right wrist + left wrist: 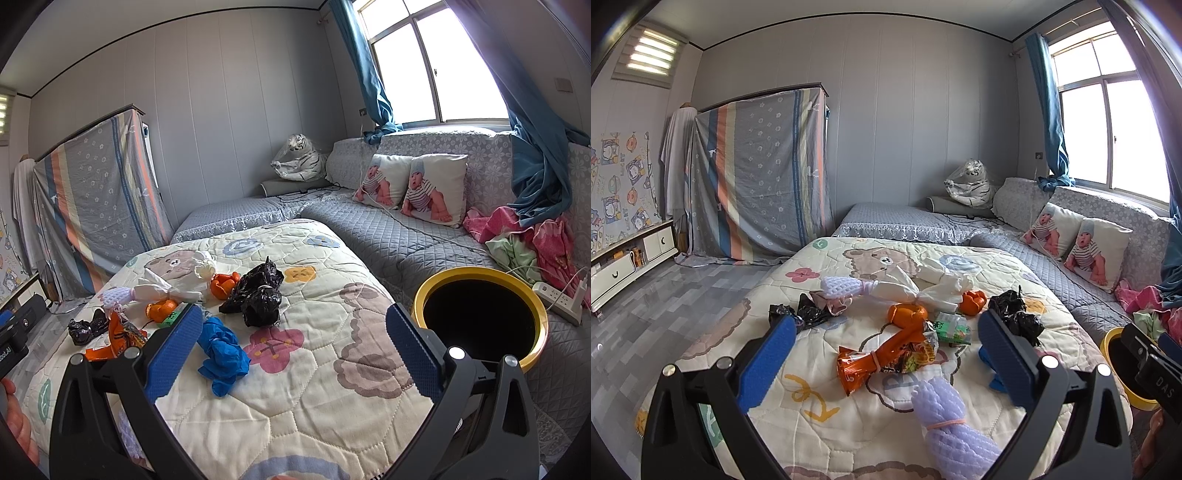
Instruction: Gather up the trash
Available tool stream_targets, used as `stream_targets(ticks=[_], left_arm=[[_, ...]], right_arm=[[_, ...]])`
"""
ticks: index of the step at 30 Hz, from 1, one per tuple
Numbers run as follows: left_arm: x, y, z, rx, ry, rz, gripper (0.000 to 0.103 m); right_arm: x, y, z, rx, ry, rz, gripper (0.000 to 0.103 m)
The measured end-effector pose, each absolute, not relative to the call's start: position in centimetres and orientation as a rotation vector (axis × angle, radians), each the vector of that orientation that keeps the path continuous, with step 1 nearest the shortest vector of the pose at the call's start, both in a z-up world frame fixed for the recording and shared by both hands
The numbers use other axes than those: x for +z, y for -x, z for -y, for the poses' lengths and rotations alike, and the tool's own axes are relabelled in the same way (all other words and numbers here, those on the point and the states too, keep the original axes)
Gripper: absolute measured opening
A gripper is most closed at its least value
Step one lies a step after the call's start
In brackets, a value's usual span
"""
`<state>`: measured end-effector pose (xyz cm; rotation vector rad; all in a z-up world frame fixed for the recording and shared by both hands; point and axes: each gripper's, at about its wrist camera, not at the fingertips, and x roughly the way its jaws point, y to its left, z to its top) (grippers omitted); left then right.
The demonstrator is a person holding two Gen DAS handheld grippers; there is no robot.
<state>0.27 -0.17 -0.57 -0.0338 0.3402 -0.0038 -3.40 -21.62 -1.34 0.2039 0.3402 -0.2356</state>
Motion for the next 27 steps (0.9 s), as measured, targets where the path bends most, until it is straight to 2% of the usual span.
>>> stream_targets(ticks=[18, 27], left_arm=[[-1.4, -2.2, -1.9, -0.063, 0.049, -0.416, 0.095], [-3.6, -3.1, -4.5, -0.201, 0.114, -0.496, 0.095]], right_arm=[[-1.4, 3.4, 21.3, -0.253, -0.175, -0.323, 0.095], [-2.4, 1.1, 22.3, -0.105, -0.228, -0.409, 0.095]])
